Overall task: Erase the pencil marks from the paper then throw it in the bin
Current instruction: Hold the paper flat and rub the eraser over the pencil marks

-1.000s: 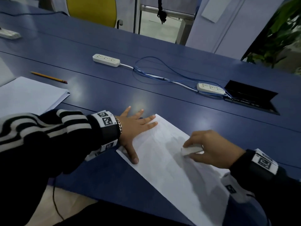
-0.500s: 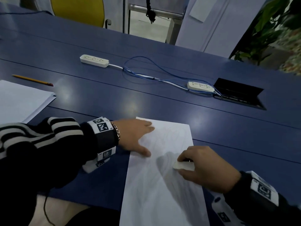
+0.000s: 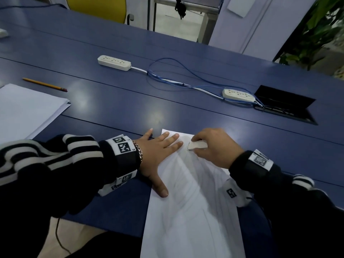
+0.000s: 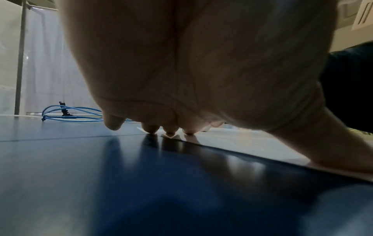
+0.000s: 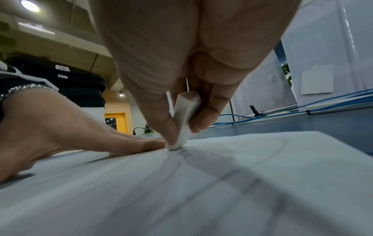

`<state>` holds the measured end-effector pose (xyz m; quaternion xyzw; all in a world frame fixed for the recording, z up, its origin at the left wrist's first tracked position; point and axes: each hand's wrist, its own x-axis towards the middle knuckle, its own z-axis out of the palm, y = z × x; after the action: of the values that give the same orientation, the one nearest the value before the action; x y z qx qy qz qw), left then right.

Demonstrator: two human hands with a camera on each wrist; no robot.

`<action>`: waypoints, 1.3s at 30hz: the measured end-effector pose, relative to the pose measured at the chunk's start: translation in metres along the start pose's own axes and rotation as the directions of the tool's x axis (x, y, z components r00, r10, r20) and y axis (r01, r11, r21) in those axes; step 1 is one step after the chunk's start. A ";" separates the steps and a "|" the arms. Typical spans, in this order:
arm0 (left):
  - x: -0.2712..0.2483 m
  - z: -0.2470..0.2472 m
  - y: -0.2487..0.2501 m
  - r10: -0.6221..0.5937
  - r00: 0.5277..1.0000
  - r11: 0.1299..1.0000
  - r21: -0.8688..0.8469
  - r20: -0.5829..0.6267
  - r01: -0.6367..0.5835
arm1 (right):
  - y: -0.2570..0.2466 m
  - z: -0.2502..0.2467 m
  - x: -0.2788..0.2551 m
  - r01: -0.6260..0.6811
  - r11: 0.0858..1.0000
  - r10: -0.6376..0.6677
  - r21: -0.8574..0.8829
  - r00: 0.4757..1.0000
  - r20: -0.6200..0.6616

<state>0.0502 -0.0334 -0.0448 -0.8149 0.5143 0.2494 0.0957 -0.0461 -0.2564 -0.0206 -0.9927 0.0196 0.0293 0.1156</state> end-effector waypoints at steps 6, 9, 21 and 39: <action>0.001 0.002 0.002 -0.014 1.000 1.000 0.028 -0.002 0.014 | -0.030 0.010 -0.039 0.183 0.982 -0.186 0.041 0.977 0.106; 0.000 0.001 0.003 -0.019 1.000 0.999 0.029 -0.003 0.019 | -0.023 0.006 -0.031 0.151 0.988 -0.152 0.017 0.981 0.123; 0.000 -0.002 0.006 -0.034 0.999 0.998 0.054 0.010 0.033 | -0.037 0.006 -0.038 0.248 0.969 -0.237 -0.017 0.943 0.231; 0.002 0.000 0.004 -0.039 0.999 0.998 0.057 0.013 0.039 | -0.021 -0.001 -0.013 0.104 0.989 -0.096 -0.106 0.992 0.078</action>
<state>0.0474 -0.0365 -0.0457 -0.8200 0.5045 0.2387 0.1272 -0.0578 -0.2355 -0.0137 -0.9955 -0.0363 0.0607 0.0627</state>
